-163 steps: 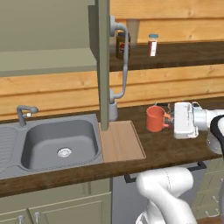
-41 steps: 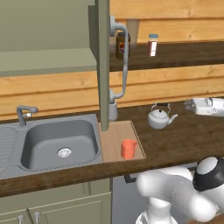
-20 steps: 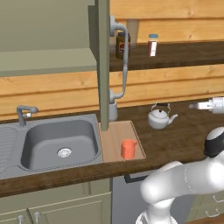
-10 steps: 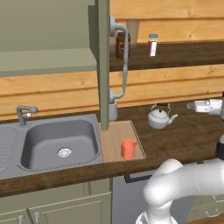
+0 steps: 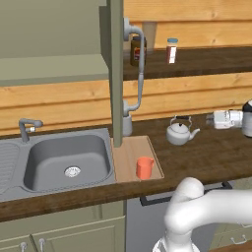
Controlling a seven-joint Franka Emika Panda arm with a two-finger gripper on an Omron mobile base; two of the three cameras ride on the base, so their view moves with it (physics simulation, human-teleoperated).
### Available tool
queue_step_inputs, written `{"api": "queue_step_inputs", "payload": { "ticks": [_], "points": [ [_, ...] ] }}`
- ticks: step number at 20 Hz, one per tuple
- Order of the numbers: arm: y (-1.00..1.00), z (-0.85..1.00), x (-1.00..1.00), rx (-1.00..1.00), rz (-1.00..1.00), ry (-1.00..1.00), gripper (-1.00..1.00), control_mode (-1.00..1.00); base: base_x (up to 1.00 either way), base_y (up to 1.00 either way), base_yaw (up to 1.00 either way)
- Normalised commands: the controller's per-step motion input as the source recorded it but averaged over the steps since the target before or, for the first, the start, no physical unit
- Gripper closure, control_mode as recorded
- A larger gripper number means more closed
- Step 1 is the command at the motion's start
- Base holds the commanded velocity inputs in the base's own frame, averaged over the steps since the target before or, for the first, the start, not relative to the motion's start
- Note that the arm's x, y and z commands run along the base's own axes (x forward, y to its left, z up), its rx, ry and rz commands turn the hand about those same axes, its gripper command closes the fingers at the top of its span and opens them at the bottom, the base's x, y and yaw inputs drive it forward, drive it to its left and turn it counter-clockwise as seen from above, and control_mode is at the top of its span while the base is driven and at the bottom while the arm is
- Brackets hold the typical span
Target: Pick the kettle from the counter and place it on the tray. Then pick the mug from the cabinet and place it on the tray. Then close the cabinet doors.
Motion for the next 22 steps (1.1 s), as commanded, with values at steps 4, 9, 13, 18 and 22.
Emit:
{"api": "queue_step_inputs", "payload": {
  "ticks": [4, 9, 13, 18, 22],
  "points": [
    [0.28, -0.04, 0.23, -0.21, 0.00, 0.02, -1.00, -1.00, 0.00, 0.00, 0.00],
    [0.17, -0.24, 0.29, -0.11, 0.00, 0.08, -1.00, -1.00, 0.00, 0.00, 0.00],
    [0.05, -0.32, 0.35, -0.02, 0.01, 0.07, -1.00, -1.00, 0.00, 0.00, 0.00],
    [0.00, -0.14, 0.36, 0.00, 0.05, -0.01, -1.00, -1.00, 0.00, 0.00, 0.00],
    [-0.05, -0.05, 0.28, 0.00, 0.05, -0.09, -1.00, -1.00, 0.00, 0.00, 0.00]
  ]
}}
